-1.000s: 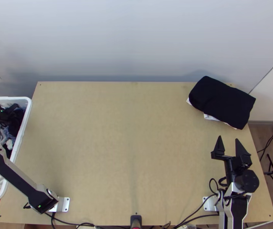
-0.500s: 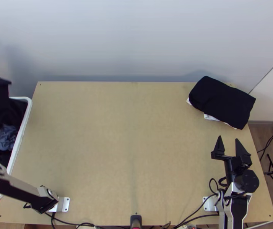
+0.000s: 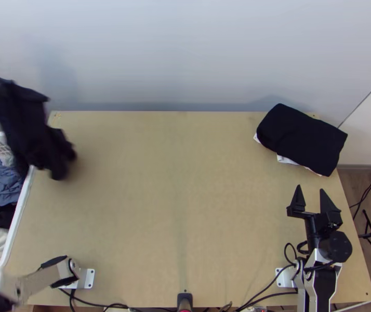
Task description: Fold the t-shirt
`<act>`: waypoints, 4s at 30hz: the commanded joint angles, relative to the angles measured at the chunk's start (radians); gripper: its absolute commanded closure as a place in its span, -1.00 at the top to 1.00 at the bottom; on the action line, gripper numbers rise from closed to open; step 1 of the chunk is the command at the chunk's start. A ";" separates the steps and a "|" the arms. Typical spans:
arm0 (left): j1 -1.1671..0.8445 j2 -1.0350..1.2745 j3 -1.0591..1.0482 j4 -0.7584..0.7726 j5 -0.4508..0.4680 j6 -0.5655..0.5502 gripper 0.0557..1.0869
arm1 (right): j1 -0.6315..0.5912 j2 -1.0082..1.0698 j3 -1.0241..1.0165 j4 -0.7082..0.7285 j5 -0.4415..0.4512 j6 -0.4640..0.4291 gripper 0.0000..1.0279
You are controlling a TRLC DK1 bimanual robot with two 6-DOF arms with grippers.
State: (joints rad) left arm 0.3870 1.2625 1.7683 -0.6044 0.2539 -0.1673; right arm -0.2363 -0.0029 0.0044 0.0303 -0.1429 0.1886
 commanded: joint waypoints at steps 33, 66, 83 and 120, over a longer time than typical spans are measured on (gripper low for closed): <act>-0.188 -0.100 -0.822 0.276 -0.068 0.015 0.92 | 0.000 0.000 0.000 0.000 0.000 0.000 0.93; -0.062 -0.253 -0.739 -0.179 -0.070 0.094 0.92 | 0.000 0.001 0.000 0.000 0.000 0.000 0.93; -0.069 -0.393 -0.988 -0.433 -0.065 -0.028 0.92 | 0.038 -0.003 0.000 0.000 0.000 0.098 0.93; -0.258 -0.420 -1.027 -0.221 0.100 -0.215 0.92 | 0.977 1.029 0.802 -0.567 -0.032 0.224 0.91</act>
State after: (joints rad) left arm 0.1291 0.8684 0.7582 -0.8417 0.3454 -0.3824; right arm 0.5694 0.7433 0.6289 -0.4416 -0.1722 0.3061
